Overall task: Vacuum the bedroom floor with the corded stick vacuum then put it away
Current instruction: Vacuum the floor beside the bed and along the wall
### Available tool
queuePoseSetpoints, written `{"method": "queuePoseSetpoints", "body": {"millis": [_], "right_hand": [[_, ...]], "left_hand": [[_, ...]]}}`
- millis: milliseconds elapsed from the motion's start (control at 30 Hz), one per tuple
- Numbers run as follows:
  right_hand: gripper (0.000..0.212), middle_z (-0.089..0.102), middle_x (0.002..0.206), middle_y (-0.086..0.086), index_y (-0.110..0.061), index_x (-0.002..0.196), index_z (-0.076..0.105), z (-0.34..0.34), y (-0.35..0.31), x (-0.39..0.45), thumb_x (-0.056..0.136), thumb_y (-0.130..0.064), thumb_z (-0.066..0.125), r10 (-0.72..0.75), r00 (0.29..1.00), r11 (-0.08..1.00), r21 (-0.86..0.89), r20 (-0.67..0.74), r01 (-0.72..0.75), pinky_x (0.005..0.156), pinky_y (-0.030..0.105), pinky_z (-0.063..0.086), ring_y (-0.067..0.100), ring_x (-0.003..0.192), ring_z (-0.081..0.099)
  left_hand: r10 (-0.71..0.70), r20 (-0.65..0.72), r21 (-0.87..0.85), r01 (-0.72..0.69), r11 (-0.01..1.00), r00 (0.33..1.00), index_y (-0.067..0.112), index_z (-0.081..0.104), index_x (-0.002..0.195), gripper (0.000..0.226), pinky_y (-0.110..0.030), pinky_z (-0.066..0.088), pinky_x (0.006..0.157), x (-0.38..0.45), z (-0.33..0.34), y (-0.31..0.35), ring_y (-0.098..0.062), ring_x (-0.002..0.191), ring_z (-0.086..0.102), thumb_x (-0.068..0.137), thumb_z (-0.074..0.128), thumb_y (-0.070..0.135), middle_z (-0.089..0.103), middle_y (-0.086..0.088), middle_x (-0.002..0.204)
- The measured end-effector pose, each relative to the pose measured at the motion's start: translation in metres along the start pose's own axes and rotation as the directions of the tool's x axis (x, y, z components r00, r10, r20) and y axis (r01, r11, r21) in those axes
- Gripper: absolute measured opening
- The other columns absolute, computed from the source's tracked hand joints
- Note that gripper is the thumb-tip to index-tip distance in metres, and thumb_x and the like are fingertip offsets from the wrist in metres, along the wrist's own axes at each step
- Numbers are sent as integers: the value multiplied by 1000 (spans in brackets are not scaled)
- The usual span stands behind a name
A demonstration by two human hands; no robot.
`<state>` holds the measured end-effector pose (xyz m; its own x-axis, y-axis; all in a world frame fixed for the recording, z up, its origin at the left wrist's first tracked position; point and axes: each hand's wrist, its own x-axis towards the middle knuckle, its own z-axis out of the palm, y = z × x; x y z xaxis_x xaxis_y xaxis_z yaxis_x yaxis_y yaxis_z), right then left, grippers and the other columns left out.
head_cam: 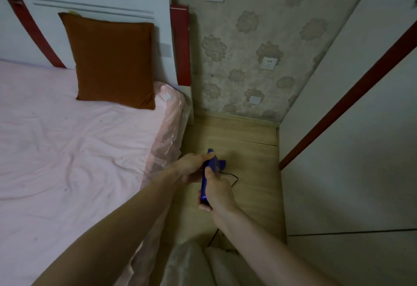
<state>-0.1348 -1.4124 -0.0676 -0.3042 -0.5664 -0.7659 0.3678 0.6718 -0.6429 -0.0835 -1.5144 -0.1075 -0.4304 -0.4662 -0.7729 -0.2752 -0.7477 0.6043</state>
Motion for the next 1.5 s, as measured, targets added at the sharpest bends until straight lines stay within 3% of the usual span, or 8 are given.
{"method": "queuePoseSetpoints", "body": {"millis": [200,300,433,667,800,1000,1233,1500], "right_hand": [[40,55,67,7,-5,109,51,8,-3,22,101,-43,42,28,999,999,24,-18,-28,38,21,39,11,42,51],[44,57,77,9,-5,112,53,-2,-10,42,101,-45,41,28,999,999,-25,-17,-28,35,18,38,13,45,52],[39,57,84,12,-9,93,53,-28,-17,74,99,-46,44,13,1000,997,-72,-8,-13,32,17,35,18,57,54],[36,58,72,3,-15,90,52,-62,-39,130,100,-47,40,11,1000,982,-189,20,-7,62,30,52,13,56,57],[40,58,69,3,-13,89,53,-72,-60,164,102,-47,36,-32,999,955,-294,9,33,55,28,49,14,53,55],[44,57,68,3,-9,91,53,-100,-75,195,101,-48,34,-126,991,900,-426,-53,92,46,23,41,12,47,52],[42,56,68,2,-9,92,54,-120,-57,156,102,-45,34,-119,990,915,-396,-72,81,50,22,42,11,52,51],[43,54,60,0,-12,84,51,-126,-2,56,103,-45,31,-93,987,923,-382,-132,36,50,22,45,10,49,50]], "left_hand": [[-19,-2,26,19,999,1000,-5,48,128,44,-24,54,51,14,-5,13,-14,55,66,98,54,27,65,-11,83],[-19,-22,12,19,1000,1000,-4,51,129,46,-31,55,62,33,2,20,-19,70,66,97,55,29,65,-13,93],[-18,-36,-34,17,999,999,-1,54,123,38,-37,54,80,62,15,27,-23,83,65,98,54,27,65,-14,99],[-40,-84,-12,39,999,996,5,59,101,24,-32,52,76,113,43,50,-22,88,63,99,51,28,65,-10,98],[-22,-145,-51,15,999,989,3,56,107,26,-35,52,80,144,55,67,-24,93,62,101,48,27,63,-8,97],[30,-124,-60,-38,997,992,5,57,99,26,-36,53,79,181,80,79,-21,80,63,102,46,28,64,-9,90],[43,-31,-9,-43,999,999,7,57,100,26,-39,53,86,162,96,51,-23,88,64,101,46,30,64,-11,94],[17,53,30,-19,999,998,7,51,119,29,-30,55,67,88,110,-15,-21,87,61,100,49,29,58,-13,106]]}}
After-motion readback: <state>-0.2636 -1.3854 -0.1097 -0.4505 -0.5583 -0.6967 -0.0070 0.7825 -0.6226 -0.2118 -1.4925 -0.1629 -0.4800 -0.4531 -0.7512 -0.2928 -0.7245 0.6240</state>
